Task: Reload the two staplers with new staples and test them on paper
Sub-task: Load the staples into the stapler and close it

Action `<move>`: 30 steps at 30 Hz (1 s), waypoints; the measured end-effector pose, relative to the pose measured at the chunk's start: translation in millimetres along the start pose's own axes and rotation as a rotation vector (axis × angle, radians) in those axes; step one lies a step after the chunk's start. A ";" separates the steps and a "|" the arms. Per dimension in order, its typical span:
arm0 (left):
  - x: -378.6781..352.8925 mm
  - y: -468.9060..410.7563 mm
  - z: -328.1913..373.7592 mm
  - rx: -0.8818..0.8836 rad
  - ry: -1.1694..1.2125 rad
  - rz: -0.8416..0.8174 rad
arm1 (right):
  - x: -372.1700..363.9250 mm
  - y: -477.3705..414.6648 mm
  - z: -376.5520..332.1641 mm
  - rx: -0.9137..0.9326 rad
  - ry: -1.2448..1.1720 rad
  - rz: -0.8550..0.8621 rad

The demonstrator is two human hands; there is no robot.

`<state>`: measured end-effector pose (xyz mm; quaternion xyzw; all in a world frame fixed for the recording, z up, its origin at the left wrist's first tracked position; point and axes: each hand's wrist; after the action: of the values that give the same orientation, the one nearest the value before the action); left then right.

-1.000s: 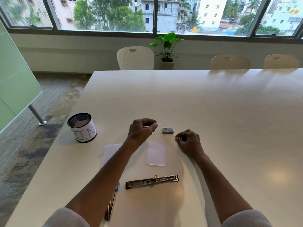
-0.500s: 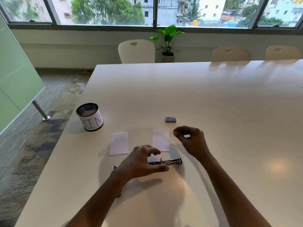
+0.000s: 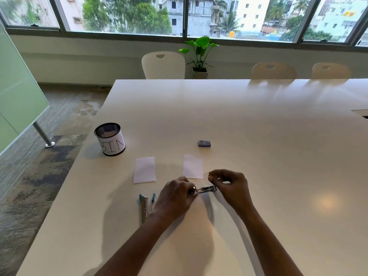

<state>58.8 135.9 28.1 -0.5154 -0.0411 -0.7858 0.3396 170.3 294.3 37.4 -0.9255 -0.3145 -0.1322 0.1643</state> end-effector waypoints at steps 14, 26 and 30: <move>50.3 2.7 37.4 0.018 0.285 0.280 | -8.8 -7.6 -48.0 -0.072 -0.450 0.025; 75.4 21.6 53.0 0.600 1.207 -0.051 | -11.9 -12.5 -71.4 0.010 -0.492 -0.284; 72.5 29.2 54.2 0.631 1.341 -0.044 | -13.3 -10.1 -71.6 -0.025 -0.510 -0.306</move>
<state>100.6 100.4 105.7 0.1980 -0.0590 -0.8893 0.4080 143.7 267.0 100.3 -0.8726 -0.4800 0.0773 0.0467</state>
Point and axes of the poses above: each hand's wrist, its own y-axis away from the middle knuckle, its own x-axis out of the back of the hand, z = x × y, and after that the axes turned 6 degrees about z, right-handed
